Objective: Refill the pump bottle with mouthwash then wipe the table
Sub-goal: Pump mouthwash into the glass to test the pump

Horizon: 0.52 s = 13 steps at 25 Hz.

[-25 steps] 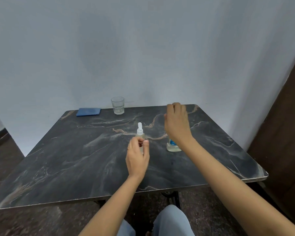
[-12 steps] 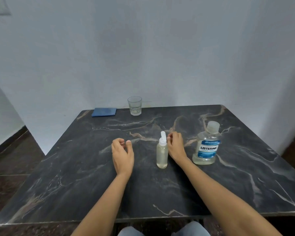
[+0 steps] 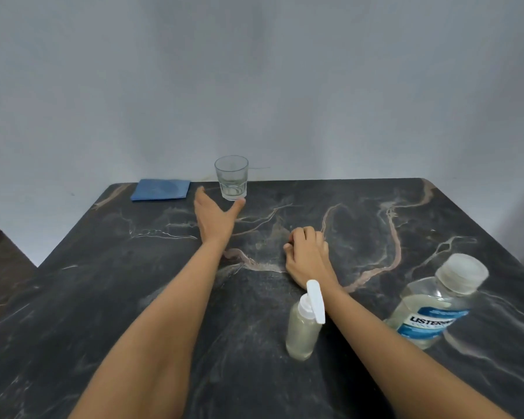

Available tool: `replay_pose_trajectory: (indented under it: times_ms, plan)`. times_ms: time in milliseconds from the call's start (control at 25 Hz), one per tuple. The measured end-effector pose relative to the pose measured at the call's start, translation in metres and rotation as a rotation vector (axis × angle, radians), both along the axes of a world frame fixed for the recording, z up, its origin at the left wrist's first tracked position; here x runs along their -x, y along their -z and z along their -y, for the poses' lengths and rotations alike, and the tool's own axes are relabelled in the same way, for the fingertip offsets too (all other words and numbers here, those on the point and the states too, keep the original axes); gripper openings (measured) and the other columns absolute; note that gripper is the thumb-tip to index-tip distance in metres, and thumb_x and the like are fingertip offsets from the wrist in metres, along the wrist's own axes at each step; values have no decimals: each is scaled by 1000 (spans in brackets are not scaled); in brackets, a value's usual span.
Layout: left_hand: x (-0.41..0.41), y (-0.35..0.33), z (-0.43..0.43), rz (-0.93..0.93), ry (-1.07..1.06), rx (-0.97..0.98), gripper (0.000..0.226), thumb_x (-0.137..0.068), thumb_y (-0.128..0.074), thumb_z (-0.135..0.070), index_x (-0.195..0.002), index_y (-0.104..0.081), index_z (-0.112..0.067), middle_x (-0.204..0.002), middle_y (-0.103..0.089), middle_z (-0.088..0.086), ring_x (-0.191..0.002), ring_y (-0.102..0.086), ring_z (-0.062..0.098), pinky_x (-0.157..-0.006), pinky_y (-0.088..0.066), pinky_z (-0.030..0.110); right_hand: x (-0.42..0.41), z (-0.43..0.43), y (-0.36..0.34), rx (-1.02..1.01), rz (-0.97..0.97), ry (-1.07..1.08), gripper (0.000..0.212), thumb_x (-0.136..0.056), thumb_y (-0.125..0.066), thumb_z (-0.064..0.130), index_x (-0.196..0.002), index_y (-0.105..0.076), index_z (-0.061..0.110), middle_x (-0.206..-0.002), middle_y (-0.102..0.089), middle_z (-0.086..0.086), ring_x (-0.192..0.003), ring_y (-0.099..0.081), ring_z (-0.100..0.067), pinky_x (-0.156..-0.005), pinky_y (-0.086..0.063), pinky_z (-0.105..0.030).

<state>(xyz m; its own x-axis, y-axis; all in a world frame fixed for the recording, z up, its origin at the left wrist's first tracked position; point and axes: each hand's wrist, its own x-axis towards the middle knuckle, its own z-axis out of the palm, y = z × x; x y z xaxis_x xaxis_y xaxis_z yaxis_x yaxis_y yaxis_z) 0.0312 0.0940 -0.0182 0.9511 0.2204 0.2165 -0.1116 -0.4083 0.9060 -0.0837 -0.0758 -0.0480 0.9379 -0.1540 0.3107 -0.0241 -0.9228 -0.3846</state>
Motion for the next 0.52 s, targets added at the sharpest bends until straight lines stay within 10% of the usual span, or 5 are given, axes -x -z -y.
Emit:
replay_pose_trajectory:
  times_ms: [240, 520]
  plan:
    - [-76, -1, 13, 7, 32, 20, 120, -63, -88, -40, -151, -13, -8, -155, -28, 14, -142, -27, 29, -113, -26, 36, -7, -4, -1, 63, 18, 3, 22, -96, -38, 26, -110, -48, 14, -116, -47, -6, -106, -41, -24, -94, -32, -39]
    - [-79, 2, 23, 23, -51, 25, 82, -69, -84, -33, -134, -40, -11, -135, -51, 14, -123, -49, 30, -97, -42, 34, -8, -3, -1, 58, 29, -17, 21, -96, -36, 22, -110, -48, 13, -115, -47, -6, -105, -41, -24, -94, -32, -39]
